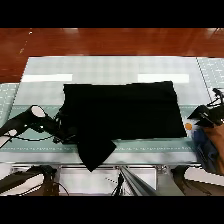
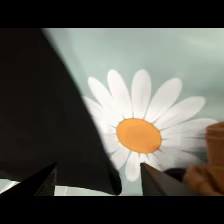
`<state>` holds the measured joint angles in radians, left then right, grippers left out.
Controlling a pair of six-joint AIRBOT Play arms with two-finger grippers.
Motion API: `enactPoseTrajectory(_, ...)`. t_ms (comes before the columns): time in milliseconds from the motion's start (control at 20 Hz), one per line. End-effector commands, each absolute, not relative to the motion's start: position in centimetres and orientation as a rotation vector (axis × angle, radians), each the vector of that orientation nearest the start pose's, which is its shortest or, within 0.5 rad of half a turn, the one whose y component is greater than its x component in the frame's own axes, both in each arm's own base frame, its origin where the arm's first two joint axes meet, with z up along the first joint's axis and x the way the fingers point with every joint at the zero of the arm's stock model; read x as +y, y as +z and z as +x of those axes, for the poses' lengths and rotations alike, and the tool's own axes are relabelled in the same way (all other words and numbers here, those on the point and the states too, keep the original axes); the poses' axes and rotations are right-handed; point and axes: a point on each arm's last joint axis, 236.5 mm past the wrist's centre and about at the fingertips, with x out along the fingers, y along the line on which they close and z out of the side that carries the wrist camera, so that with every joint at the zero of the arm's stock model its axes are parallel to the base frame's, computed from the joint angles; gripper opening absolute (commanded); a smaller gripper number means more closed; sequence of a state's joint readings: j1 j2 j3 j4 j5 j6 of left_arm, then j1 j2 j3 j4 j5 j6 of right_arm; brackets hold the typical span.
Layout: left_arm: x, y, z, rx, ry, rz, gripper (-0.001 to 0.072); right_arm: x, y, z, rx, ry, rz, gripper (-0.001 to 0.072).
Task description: Fold the shirts.
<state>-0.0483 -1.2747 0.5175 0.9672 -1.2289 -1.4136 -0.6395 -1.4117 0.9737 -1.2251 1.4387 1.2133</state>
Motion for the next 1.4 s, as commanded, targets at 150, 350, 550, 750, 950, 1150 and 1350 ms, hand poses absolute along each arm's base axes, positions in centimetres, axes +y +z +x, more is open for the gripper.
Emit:
enactPoseTrajectory(150,-13.3,-12.0,16.4,1.876,-0.350,-0.527,0.0034,-6.8,-9.4,23.2,1.686,0.086,0.698,0.0572)
enactPoseTrajectory(350,-13.4,-12.1,16.9,1.856,-0.343,-0.537,0.0034,-3.6,-11.0,22.7,1.737,0.155,0.605,0.0572)
enactPoseTrajectory(550,-13.4,-11.5,18.5,1.808,-0.367,-0.516,0.0033,-2.0,-11.7,24.4,1.715,0.139,0.536,0.0164)
enactPoseTrajectory(750,-12.9,-7.0,25.1,1.610,-0.407,-0.489,0.0034,-0.9,-8.2,27.3,1.628,0.224,0.559,0.0032)
enactPoseTrajectory(950,-11.4,1.1,32.3,1.347,-0.465,-0.404,0.0034,-2.0,-1.5,35.7,1.265,0.197,0.556,0.0030)
enactPoseTrajectory(1150,-10.9,3.6,37.9,1.149,-0.414,-0.445,0.0033,-2.4,2.3,42.3,0.989,0.159,0.633,0.0029)
enactPoseTrajectory(1350,-9.5,1.3,42.1,1.086,-0.327,-0.511,0.0033,-2.9,1.7,46.6,0.855,0.077,0.578,0.0029)
